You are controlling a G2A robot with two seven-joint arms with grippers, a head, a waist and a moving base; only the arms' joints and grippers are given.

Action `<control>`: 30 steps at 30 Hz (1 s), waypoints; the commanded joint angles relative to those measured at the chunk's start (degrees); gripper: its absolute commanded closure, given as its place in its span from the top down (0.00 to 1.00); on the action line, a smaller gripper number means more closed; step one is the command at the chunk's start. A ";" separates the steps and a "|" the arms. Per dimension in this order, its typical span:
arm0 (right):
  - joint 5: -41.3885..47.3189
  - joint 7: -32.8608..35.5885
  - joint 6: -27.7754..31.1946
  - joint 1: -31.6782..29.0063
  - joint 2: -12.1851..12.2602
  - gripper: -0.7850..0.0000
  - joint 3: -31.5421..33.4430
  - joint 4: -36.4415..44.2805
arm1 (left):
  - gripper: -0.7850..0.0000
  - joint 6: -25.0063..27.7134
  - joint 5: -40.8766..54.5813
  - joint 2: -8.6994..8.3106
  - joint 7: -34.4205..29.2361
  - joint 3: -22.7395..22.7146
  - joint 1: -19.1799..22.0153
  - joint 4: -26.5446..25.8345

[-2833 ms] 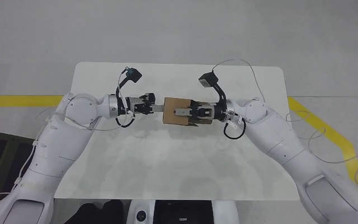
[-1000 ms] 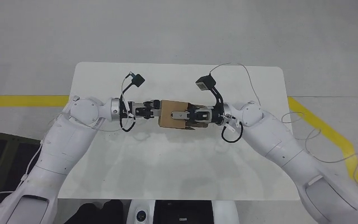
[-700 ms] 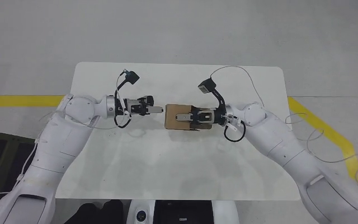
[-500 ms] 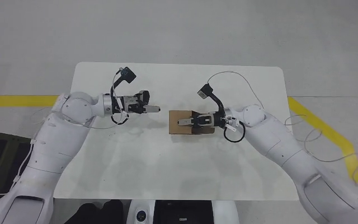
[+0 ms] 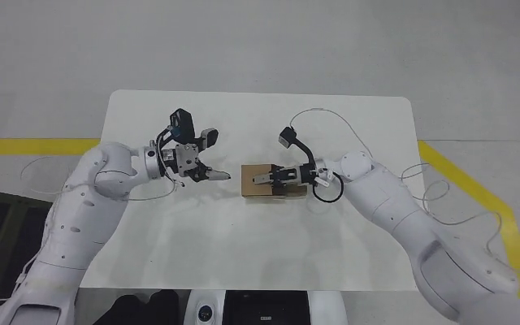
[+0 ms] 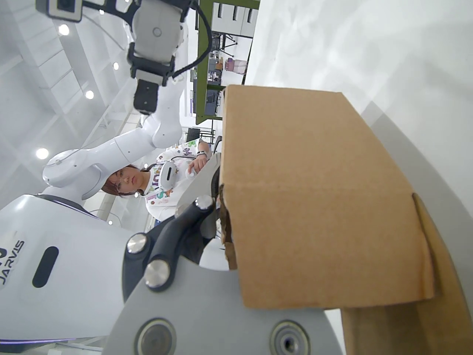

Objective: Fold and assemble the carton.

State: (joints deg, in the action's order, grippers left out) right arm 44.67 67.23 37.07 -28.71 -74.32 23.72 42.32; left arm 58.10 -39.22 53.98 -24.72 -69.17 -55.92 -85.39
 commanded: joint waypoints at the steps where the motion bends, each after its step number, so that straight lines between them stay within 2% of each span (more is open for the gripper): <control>1: -0.11 -0.15 0.15 0.32 -0.85 0.00 -0.18 -1.66 | 1.00 -0.10 -6.82 -0.15 4.96 0.55 -0.68 -1.45; 4: -0.49 -0.28 0.28 0.87 -2.02 0.00 -0.41 -4.01 | 1.00 -0.10 -14.62 -0.66 11.49 1.87 -1.60 -2.46; 5: -0.60 -0.40 0.40 1.01 -2.37 0.13 -0.44 -4.71 | 1.00 -0.10 -16.74 -0.92 13.44 2.41 -1.78 -2.54; 6: -0.80 -0.65 0.66 1.15 -2.69 0.31 -0.46 -5.27 | 1.00 -0.10 -19.36 -1.24 15.19 2.97 -1.80 -2.86; 7: -0.90 -1.02 1.02 1.19 -2.99 0.43 -0.43 -5.78 | 1.00 -0.10 -21.73 -1.60 17.19 3.54 -1.93 -2.87; 8: -1.14 -1.41 1.42 1.26 -3.25 0.64 -0.42 -6.31 | 1.00 -0.10 -23.65 -1.95 19.36 4.01 -2.03 -2.65; 9: -1.44 -1.72 1.72 1.33 -3.49 0.96 -0.43 -6.89 | 1.00 -0.10 -25.98 -2.33 21.39 4.53 -2.00 -2.70; 10: -1.66 -1.90 1.90 1.41 -3.69 1.00 -0.43 -7.37 | 1.00 -0.10 -28.60 -2.71 23.53 5.07 -1.96 -2.79; 16: -2.88 -2.74 2.75 1.42 -3.80 1.00 0.03 -9.43 | 1.00 -0.10 -40.33 -4.35 37.12 8.07 -1.23 -1.19; 21: -3.12 -2.25 2.26 1.41 -2.13 1.00 1.52 -7.87 | 1.00 -0.72 -46.21 -4.23 45.05 9.92 -0.38 1.02; 25: -3.55 -2.07 2.08 0.43 -0.19 1.00 3.04 -4.39 | 1.00 -3.61 -46.68 -3.50 45.48 11.78 -0.28 2.29; 30: -5.63 -2.53 2.54 -0.68 2.02 1.00 4.57 -1.56 | 1.00 -7.48 -42.51 -2.22 40.31 14.17 -0.39 2.02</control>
State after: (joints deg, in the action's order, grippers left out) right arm 39.70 64.78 39.52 -29.30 -72.74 28.04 40.35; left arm 51.43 -82.78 51.50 17.10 -55.51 -56.30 -82.99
